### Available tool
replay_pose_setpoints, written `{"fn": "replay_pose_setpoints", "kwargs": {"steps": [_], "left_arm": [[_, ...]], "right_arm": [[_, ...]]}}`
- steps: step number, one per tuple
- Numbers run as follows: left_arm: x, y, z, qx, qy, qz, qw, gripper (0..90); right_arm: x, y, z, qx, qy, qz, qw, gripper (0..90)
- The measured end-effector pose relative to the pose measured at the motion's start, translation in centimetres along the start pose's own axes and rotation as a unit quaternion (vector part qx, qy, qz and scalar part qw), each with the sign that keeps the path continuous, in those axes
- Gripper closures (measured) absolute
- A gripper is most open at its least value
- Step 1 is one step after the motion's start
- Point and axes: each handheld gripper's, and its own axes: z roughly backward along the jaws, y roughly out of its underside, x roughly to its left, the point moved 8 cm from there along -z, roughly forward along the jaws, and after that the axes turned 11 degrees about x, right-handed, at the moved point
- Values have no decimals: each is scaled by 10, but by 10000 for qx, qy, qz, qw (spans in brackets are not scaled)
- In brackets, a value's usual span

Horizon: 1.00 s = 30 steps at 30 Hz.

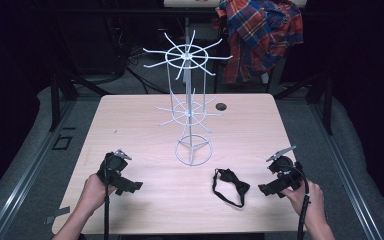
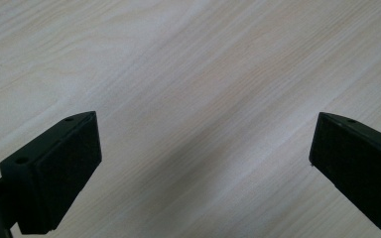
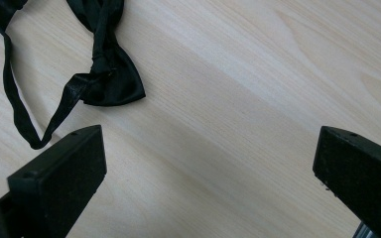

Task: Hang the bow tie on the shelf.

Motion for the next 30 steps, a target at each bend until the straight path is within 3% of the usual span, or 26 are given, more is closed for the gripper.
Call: {"fn": "replay_pose_setpoints", "kwargs": {"steps": [9,13,15,17,18,22,27,30], "left_arm": [[-1,-1,-1,2,5,-11,10000,0],[0,0,0,3,1,8,10000,0],[-1,-2,0,-18,8,-5,10000,0],[-1,-2,-1,-2,3,-24,10000,0],[-1,-2,-1,9,7,-30,10000,0],[-1,-2,0,-8,22,-13,10000,0],[-2,-2,0,-16,15,-36,10000,0],[-2,-1,0,-7,15,-41,10000,0]], "right_arm": [[2,0,-1,-5,-118,-27,9999,0],[3,-3,0,45,-23,65,10000,0],[9,-6,-2,-12,-180,86,9998,0],[9,-6,-2,9,-144,106,9998,0],[13,-8,-2,-60,-241,110,9996,0],[15,-9,-3,-5,-267,96,9996,0],[24,-15,-5,84,-388,251,9989,0],[29,-22,-7,2,-470,257,9986,0]]}}
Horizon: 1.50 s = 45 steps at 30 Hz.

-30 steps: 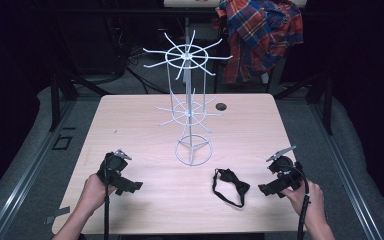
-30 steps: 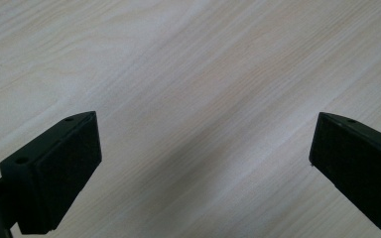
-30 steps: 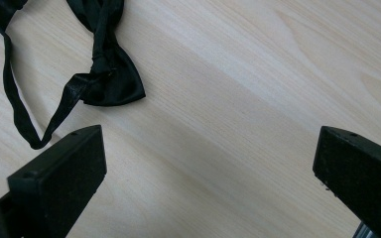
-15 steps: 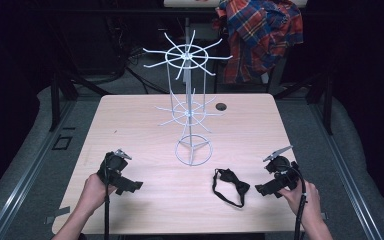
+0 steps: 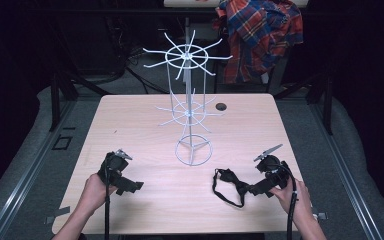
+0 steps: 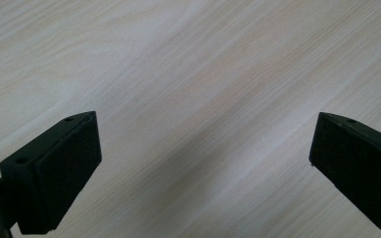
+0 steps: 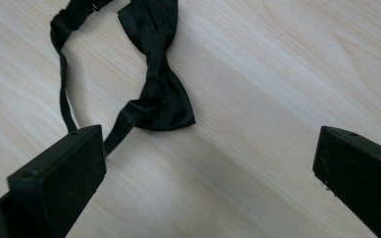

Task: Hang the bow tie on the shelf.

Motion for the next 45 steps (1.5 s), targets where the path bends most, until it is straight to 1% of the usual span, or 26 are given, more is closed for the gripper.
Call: {"fn": "replay_pose_setpoints", "kwargs": {"steps": [3,4,5,7,9,14,16,17,20,21,22,24,25,26,28,29,31,32,34,35,36,37,38,39,41,45], "left_arm": [[0,0,0,-10,-10,11,10000,0],[0,0,0,-11,-3,6,10000,0],[0,0,0,-12,2,1,10000,0],[0,0,0,-11,3,-1,10000,0],[0,0,0,-13,3,0,10000,0],[-1,0,0,-1,-1,-21,10000,0],[-1,0,0,-6,-1,-29,10000,0],[-1,-1,0,-8,-5,-28,10000,0],[-1,-1,0,-6,2,-25,10000,0],[-1,-1,0,1,1,-29,10000,0],[-1,-1,0,-1,2,-28,10000,0],[-1,-1,-1,-2,7,-24,10000,0],[-1,-1,-1,2,11,-26,10000,0],[-1,0,-1,8,18,-24,10000,0],[-1,-1,-1,8,20,-29,10000,0],[-1,-1,-1,11,18,-33,10000,0],[-1,-1,-1,23,21,-41,10000,0],[-2,-1,-1,35,25,-47,10000,0],[-2,-1,-1,38,32,-46,10000,0],[-2,-1,-1,38,25,-45,10000,0],[-2,-1,-1,38,25,-45,10000,0],[-2,-1,-1,42,24,-46,10000,0],[-1,-1,-1,43,17,-36,10000,0],[-1,-1,-1,43,17,-36,10000,0],[-1,-1,-1,33,22,-25,10000,0],[-1,-1,-1,40,17,-31,10000,0]], "right_arm": [[5,-4,0,-51,-105,13,9999,0],[4,-4,0,-33,-68,30,10000,0],[6,-6,-1,-52,-122,44,9999,0],[8,-7,-1,-78,-130,23,9999,0],[10,-9,-2,-66,-142,71,9999,0],[21,-16,-4,-139,-307,136,9993,0],[23,-16,-4,-98,-315,175,9993,4],[26,-19,-7,-118,-314,169,9993,32],[27,-21,-9,-65,-288,214,9993,54],[30,-23,-12,-55,-331,219,9992,78],[29,-23,-13,-8,-309,268,9992,89],[29,-23,-13,-2,-303,259,9992,101],[28,-23,-14,-14,-281,228,9993,126],[26,-23,-16,-19,-288,156,9995,200],[26,-24,-17,-47,-295,96,9995,216],[26,-24,-21,-25,-369,54,9993,266],[26,-24,-23,-37,-363,-11,9993,272],[26,-24,-27,65,-346,25,9994,291],[25,-25,-29,33,-279,-33,9996,316],[25,-27,-30,73,-191,-6,9998,371],[25,-27,-30,73,-191,-6,9998,371],[24,-28,-30,63,-119,-22,9999,420],[24,-28,-32,149,-63,62,9998,482],[23,-29,-33,149,-43,67,9999,506],[25,-31,-36,88,-82,10,9999,510],[27,-32,-37,77,-105,46,9999,511]]}}
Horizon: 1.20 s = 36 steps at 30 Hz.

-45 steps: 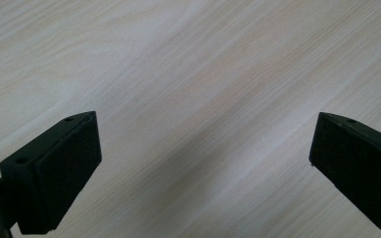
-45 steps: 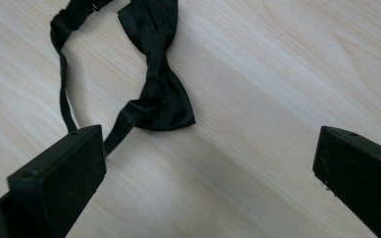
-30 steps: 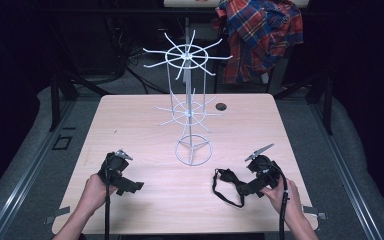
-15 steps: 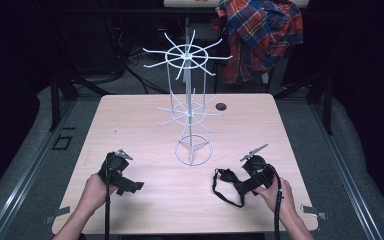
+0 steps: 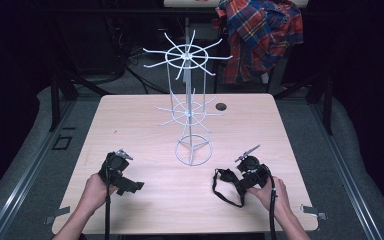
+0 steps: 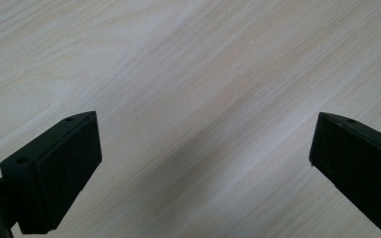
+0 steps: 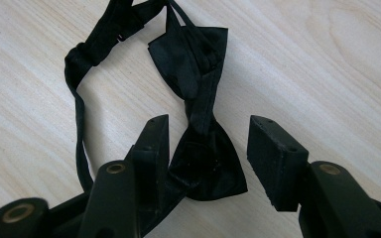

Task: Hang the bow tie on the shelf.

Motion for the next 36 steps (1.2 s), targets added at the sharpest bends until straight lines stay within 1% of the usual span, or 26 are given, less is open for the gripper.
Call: {"fn": "replay_pose_setpoints", "kwargs": {"steps": [3,6,7,8,9,10,11,12,13,14,15,16,17,18,19,20,26,28,31,32,33,34,35,36], "left_arm": [[-1,0,0,6,-1,-6,10000,0],[-1,-1,0,9,0,-8,10000,0],[-1,0,0,9,-3,-2,10000,0],[0,0,0,11,-3,-5,10000,0],[0,0,0,7,-4,-4,10000,0],[0,0,0,6,-2,1,10000,0],[1,0,0,10,-9,5,10000,0],[1,0,0,2,-8,11,10000,0],[0,0,0,1,-3,14,10000,0],[0,0,0,8,1,4,10000,0],[0,1,0,7,3,1,10000,0],[0,1,0,8,2,4,10000,0],[0,1,0,7,-1,6,10000,0],[0,1,0,-2,-2,5,10000,0],[0,1,0,-2,-2,5,10000,0],[0,1,0,4,1,-5,10000,0],[0,1,0,10,-1,-8,10000,0],[0,1,0,12,-6,-8,10000,0],[-1,1,0,15,-14,-15,10000,0],[0,1,0,11,-14,-21,10000,0],[0,1,0,9,-9,-19,10000,0],[0,1,0,8,-4,-13,10000,0],[0,1,0,8,-4,-13,10000,0],[0,1,0,9,2,-6,10000,0]], "right_arm": [[-1,-1,-2,118,71,74,9999,525],[0,-3,-5,119,82,64,9999,538],[0,-5,-6,178,104,96,9997,550],[2,-6,-8,176,119,118,9997,556],[4,-8,-11,172,82,117,9998,565],[4,-8,-12,286,114,193,9993,582],[4,-8,-12,286,114,193,9993,582],[4,-9,-13,320,194,191,9991,624],[4,-9,-13,320,194,191,9991,624],[4,-10,-14,330,213,197,9990,643],[6,-9,-17,382,145,187,9990,662],[5,-9,-17,419,168,196,9988,671],[5,-8,-17,428,187,194,9987,678],[6,-9,-17,379,125,142,9991,688],[6,-9,-17,379,125,142,9991,688],[5,-8,-17,411,148,149,9989,710],[5,-7,-18,441,160,129,9988,717],[6,-7,-19,438,123,142,9989,730],[6,-7,-20,402,117,73,9991,753],[8,-8,-20,343,98,9,9994,761],[7,-7,-19,378,127,49,9992,762],[7,-7,-19,364,184,29,9992,763],[6,-7,-17,408,168,97,9990,763],[5,-7,-15,383,177,128,9990,764]]}}
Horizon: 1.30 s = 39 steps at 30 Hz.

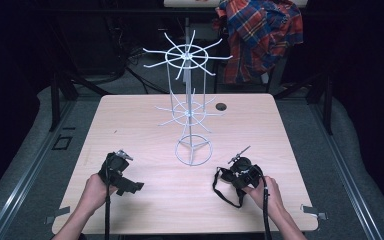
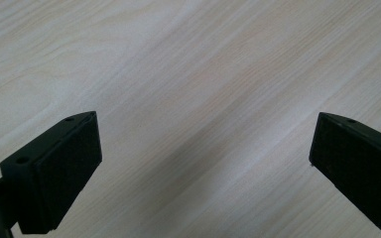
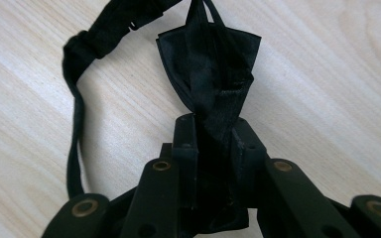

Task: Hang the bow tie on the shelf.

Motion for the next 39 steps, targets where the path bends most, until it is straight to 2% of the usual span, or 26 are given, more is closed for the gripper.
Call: {"fn": "replay_pose_setpoints", "kwargs": {"steps": [1,2,4,6,14,19,22,25,26,27,39], "left_arm": [[0,0,0,0,0,0,10000,0],[0,0,0,1,-1,-1,10000,0],[0,0,0,0,-1,-3,10000,0],[0,0,0,-6,-6,-9,10000,0],[0,0,0,-2,1,-12,10000,0],[0,0,0,-5,-2,-13,10000,0],[0,0,0,-4,3,-27,10000,0],[0,0,0,-39,23,-20,10000,0],[0,0,1,-42,25,-17,10000,0],[0,0,1,-39,23,-17,10000,0],[0,0,0,-25,22,-34,10000,0]], "right_arm": [[0,0,0,0,0,0,10000,764],[-1,-1,4,-145,-11,-67,9999,763],[-1,-1,7,-141,13,-37,9999,763],[-1,-3,15,-342,-1,-63,9994,763],[-1,-5,32,-692,28,-71,9976,763],[-2,-6,37,-774,68,-49,9970,762],[0,-7,44,-979,43,-67,9952,762],[-1,-7,47,-985,51,-64,9951,761],[2,-12,48,-1355,-70,-222,9905,761],[-2,-8,52,-1123,38,-71,9936,761],[-6,-9,67,-1405,57,-142,9900,761]]}}
